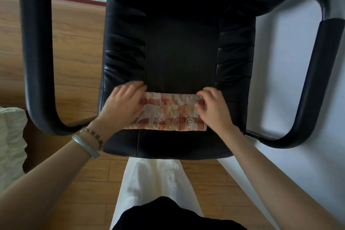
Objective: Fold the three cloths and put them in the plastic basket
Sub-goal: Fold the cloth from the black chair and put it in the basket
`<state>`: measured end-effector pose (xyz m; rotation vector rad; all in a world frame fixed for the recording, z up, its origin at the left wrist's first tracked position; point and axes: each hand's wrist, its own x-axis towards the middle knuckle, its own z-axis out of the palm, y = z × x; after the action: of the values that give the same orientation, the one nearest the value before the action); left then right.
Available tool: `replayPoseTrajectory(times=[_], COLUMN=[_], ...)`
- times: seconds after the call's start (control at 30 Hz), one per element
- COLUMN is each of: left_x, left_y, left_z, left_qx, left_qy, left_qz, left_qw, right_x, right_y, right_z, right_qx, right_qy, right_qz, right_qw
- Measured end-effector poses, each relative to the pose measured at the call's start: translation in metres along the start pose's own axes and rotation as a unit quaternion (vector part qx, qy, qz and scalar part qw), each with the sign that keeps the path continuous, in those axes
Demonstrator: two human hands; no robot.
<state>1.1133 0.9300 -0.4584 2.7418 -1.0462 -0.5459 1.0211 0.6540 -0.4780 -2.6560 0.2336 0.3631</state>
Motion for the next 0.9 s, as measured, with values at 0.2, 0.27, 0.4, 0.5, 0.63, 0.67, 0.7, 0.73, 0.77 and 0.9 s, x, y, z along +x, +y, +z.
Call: replayPoseTrajectory(times=[0.2, 0.27, 0.4, 0.5, 0.63, 0.67, 0.7, 0.73, 0.77, 0.9], left_x=[-0.017, -0.02, -0.026, -0.033, -0.03, -0.028, -0.026, -0.023, -0.019, 0.01], left_y=[-0.008, -0.012, -0.01, -0.004, 0.031, 0.045, 0.061, 0.078, 0.096, 0.151], left_z=[0.02, 0.023, 0.023, 0.024, 0.022, 0.024, 0.028, 0.032, 0.037, 0.058], left_qx=[0.05, 0.053, 0.047, 0.056, 0.037, 0.024, 0.007, -0.014, -0.032, -0.051], left_qy=[-0.124, -0.122, -0.107, -0.103, -0.083, -0.076, -0.069, -0.069, -0.072, -0.085], left_qz=[0.024, 0.027, 0.033, 0.03, 0.058, 0.074, 0.092, 0.109, 0.125, 0.14], left_qw=[0.991, 0.991, 0.993, 0.993, 0.994, 0.994, 0.993, 0.992, 0.989, 0.985], right_x=[-0.022, -0.026, -0.035, -0.042, -0.04, -0.036, -0.032, -0.028, -0.025, -0.022], right_y=[0.002, 0.006, 0.01, 0.013, 0.008, 0.007, 0.007, 0.007, 0.008, 0.013], right_z=[0.015, 0.016, 0.012, 0.009, 0.004, 0.003, 0.002, 0.001, 0.0, -0.005], right_qx=[-0.07, -0.076, -0.078, -0.076, 0.102, 0.141, 0.175, 0.202, 0.223, 0.228], right_qy=[-0.162, -0.159, -0.13, -0.146, -0.037, -0.019, -0.018, -0.029, -0.041, -0.056], right_qz=[-0.063, -0.071, -0.073, -0.063, 0.079, 0.131, 0.181, 0.222, 0.249, 0.262], right_qw=[0.982, 0.982, 0.986, 0.984, 0.991, 0.981, 0.968, 0.953, 0.942, 0.936])
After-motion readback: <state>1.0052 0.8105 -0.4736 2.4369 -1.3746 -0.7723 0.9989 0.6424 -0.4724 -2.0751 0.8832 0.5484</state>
